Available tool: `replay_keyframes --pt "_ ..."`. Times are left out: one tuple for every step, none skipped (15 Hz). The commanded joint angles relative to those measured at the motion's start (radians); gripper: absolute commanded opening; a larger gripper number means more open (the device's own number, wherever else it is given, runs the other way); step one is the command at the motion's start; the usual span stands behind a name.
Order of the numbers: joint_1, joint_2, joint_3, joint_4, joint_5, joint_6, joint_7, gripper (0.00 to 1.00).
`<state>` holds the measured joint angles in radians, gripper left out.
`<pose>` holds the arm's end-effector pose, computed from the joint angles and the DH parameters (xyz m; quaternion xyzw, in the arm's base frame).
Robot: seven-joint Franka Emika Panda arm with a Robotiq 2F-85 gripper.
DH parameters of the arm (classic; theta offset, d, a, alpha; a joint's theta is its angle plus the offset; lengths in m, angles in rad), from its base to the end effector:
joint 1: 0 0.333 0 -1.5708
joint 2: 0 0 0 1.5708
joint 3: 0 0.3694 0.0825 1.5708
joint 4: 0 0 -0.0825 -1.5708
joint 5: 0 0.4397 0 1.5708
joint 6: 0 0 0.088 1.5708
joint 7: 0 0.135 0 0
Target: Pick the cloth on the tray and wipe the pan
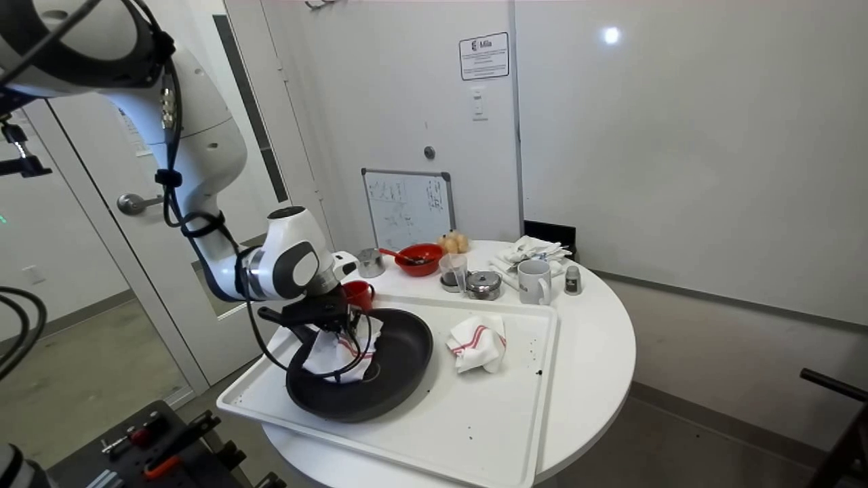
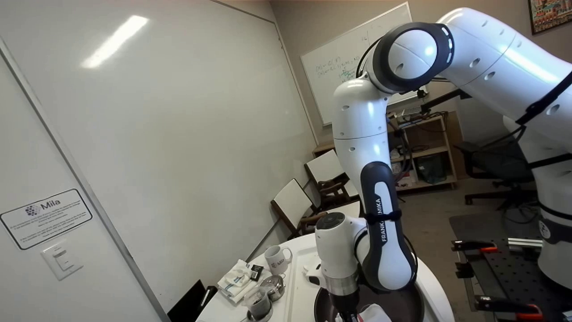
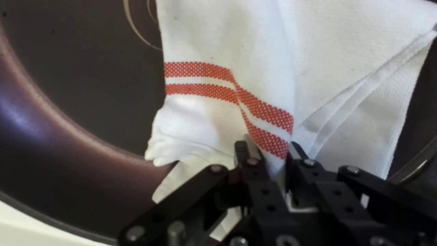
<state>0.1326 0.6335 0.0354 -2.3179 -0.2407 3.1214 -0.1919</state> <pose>0.5451 0.1153 0.0477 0.9531 0.2904 0.0856 0.0036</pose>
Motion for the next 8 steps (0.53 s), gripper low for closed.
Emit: replay_keyframes --pt "-0.039 0.03 -0.004 0.013 0.004 0.02 -0.012 0.1" --pt "-0.051 0.034 -0.005 0.013 0.007 0.02 -0.012 0.1" --pt "-0.036 0.036 -0.038 0.011 0.008 0.023 0.0 0.1" --pt "-0.035 0.04 -0.053 0.012 0.008 0.023 0.003 0.1" --pt "-0.013 0.042 -0.091 0.01 0.01 0.025 0.018 0.1" --pt "-0.002 0.044 -0.114 0.01 0.011 0.025 0.026 0.1" --pt "0.017 0.044 -0.145 0.006 0.012 0.029 0.038 0.1" --pt "0.049 0.045 -0.187 0.005 0.013 0.032 0.057 0.1"
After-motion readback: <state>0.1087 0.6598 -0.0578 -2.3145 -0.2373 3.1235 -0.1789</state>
